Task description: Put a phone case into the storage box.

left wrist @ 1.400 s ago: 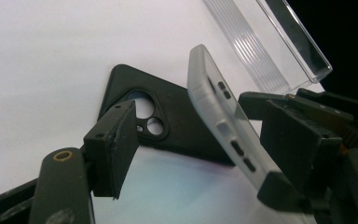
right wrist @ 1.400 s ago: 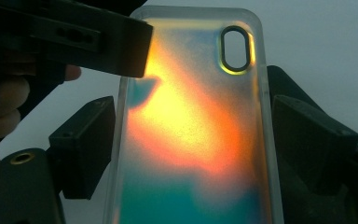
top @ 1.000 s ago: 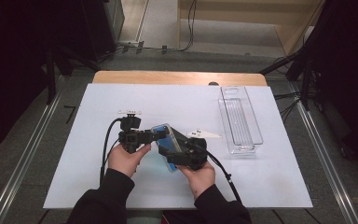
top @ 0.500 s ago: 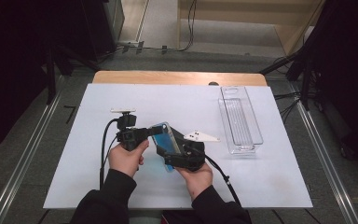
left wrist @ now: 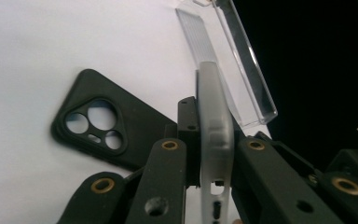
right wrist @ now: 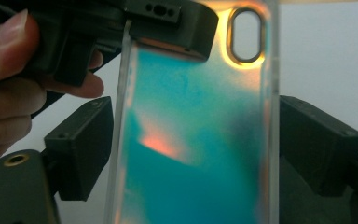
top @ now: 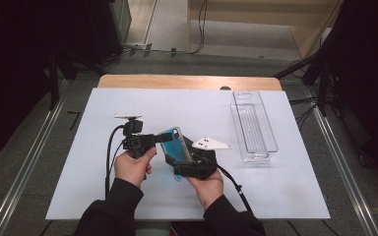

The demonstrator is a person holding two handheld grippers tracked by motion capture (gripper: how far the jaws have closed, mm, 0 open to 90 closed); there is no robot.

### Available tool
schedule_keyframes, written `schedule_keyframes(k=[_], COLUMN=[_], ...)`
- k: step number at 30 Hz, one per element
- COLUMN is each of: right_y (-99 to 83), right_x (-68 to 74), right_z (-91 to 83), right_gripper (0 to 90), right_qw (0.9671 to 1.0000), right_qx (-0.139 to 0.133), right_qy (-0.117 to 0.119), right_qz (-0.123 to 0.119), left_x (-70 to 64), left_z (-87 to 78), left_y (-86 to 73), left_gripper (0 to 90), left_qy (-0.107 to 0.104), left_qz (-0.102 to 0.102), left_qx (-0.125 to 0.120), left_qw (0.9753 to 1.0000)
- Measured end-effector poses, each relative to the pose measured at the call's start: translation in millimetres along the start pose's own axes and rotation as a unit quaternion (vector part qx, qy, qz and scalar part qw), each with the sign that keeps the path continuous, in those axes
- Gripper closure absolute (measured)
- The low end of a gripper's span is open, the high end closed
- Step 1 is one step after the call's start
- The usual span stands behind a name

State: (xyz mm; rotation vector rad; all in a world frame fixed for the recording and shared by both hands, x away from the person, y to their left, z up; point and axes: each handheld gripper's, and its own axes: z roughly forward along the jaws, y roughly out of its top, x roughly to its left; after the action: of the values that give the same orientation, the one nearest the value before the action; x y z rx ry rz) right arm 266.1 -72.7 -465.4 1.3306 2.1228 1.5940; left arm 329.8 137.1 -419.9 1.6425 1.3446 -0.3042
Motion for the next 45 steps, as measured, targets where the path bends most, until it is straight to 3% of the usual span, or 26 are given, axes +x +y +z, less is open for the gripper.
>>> schedule_keyframes(k=[1,3,11,15,18,21,30,34,38,42,45], right_y=[1.9,5.0,17.5,19.8,18.4,16.4,11.8,11.5,10.6,10.5,10.1], right_x=[0.1,0.8,-5.0,-11.1,-16.3,-23.1,-39.1,-42.4,-46.1,-48.4,-48.6], right_z=[0.4,0.6,-8.7,-16.2,-23.0,-29.2,-42.1,-47.6,-52.8,-56.1,-57.9], right_gripper=[8.7,0.0,0.0,0.0,0.0,0.0,0.0,0.0,0.0,0.0,0.0], right_qw=[0.9999,0.9998,0.9983,0.9966,0.9959,0.9956,0.9930,0.9918,0.9907,0.9889,0.9883], right_qx=[0.008,0.013,0.037,0.058,0.063,0.069,0.090,0.096,0.103,0.115,0.120], right_qy=[0.010,0.003,0.013,0.016,0.010,0.019,0.023,0.027,0.030,0.026,0.027], right_qz=[-0.003,-0.016,-0.044,-0.056,-0.065,-0.060,-0.072,-0.080,-0.084,-0.090,-0.090], left_x=[-0.2,-0.8,-3.6,-6.4,-6.8,-7.4,-13.0,-12.7,-14.9,-17.5,-18.5], left_z=[-0.2,-1.6,-8.9,-12.2,-13.1,-13.8,-10.3,-7.4,-6.0,-6.1,-5.8], left_y=[0.2,0.6,2.4,1.6,0.9,-0.2,-5.8,-8.1,-10.6,-13.2,-14.1], left_gripper=[85.6,85.6,85.5,85.4,85.4,85.4,85.4,85.4,85.4,85.4,85.3], left_qy=[-0.002,-0.006,-0.001,0.017,0.023,0.025,0.044,0.033,0.030,0.032,0.032], left_qz=[-0.001,-0.003,0.015,0.047,0.060,0.074,0.140,0.157,0.180,0.206,0.211], left_qx=[0.000,-0.004,-0.024,-0.041,-0.049,-0.057,-0.077,-0.074,-0.083,-0.095,-0.095], left_qw=[1.0000,1.0000,0.9996,0.9979,0.9967,0.9953,0.9863,0.9843,0.9797,0.9735,0.9723])
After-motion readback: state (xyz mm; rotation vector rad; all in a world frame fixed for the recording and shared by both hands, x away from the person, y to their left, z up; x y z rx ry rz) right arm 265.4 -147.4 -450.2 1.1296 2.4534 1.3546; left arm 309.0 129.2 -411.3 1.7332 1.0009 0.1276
